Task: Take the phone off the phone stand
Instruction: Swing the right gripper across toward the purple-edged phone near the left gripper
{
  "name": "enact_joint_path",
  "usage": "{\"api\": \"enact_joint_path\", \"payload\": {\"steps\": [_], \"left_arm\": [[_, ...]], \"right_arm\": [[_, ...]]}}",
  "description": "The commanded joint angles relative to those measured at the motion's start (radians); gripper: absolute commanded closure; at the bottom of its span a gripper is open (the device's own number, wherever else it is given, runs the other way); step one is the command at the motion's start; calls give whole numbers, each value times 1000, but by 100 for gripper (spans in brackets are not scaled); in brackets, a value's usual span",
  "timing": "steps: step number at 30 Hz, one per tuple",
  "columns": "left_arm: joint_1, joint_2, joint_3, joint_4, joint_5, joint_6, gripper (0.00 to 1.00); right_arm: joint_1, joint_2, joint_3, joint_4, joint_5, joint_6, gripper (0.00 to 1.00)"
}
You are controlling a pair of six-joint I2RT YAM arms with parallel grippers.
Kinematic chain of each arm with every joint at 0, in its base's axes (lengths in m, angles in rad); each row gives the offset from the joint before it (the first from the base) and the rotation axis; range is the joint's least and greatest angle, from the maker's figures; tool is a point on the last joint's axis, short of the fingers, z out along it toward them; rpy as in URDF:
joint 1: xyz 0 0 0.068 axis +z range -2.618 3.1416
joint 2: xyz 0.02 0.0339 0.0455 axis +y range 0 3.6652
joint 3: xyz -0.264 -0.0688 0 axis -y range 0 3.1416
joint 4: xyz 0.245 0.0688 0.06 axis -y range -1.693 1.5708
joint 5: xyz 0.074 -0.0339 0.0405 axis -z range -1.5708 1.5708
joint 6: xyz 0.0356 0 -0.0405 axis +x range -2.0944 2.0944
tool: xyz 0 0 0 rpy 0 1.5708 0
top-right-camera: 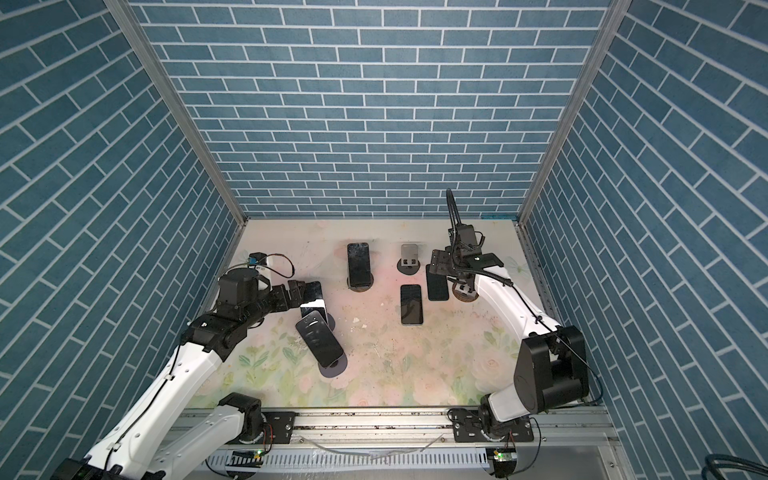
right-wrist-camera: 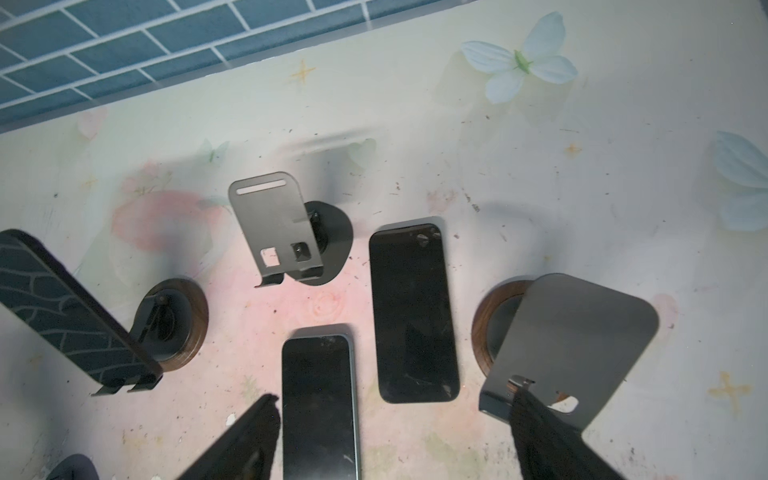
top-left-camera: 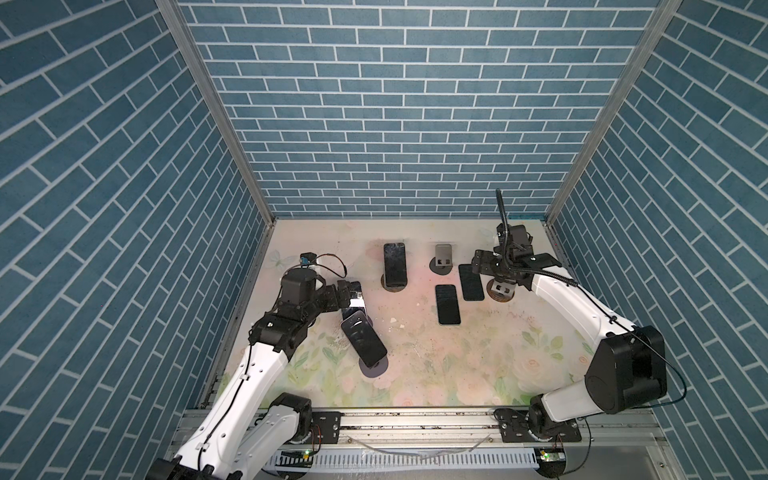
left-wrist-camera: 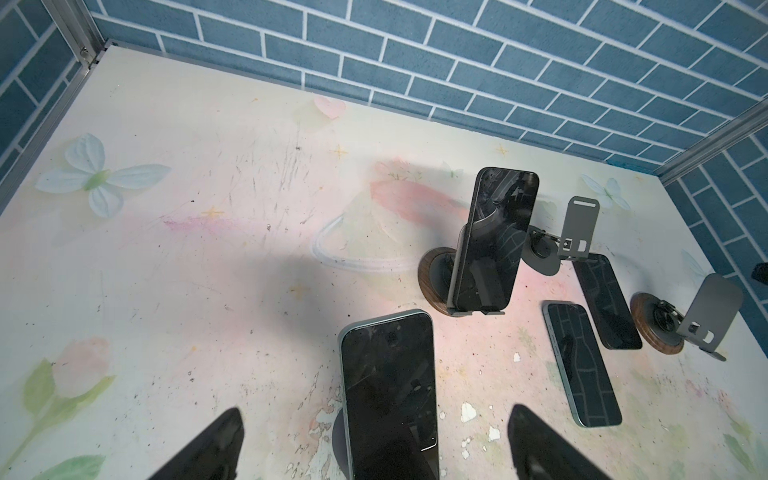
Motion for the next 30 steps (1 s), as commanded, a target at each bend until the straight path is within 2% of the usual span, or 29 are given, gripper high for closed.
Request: {"api": "enact_joint_path", "payload": {"steps": [1, 11, 17, 20, 30], "left_arm": [[-2, -10, 18, -8, 15, 1, 0], [-2, -15, 9, -12, -8, 0, 0], [-2, -23, 4, -26, -80, -17, 0], [-2, -35, -7, -23, -97, -20, 0], [-1, -99, -56, 0, -171, -82, 0]], "right_arm": [[33, 21, 36, 12, 15, -15, 12], [122, 87, 93, 17, -36, -28, 12], [196, 83, 75, 86, -175, -73, 13], [247, 79, 62, 114, -220, -102, 12], [465, 83, 88, 131, -237, -148, 9]]}}
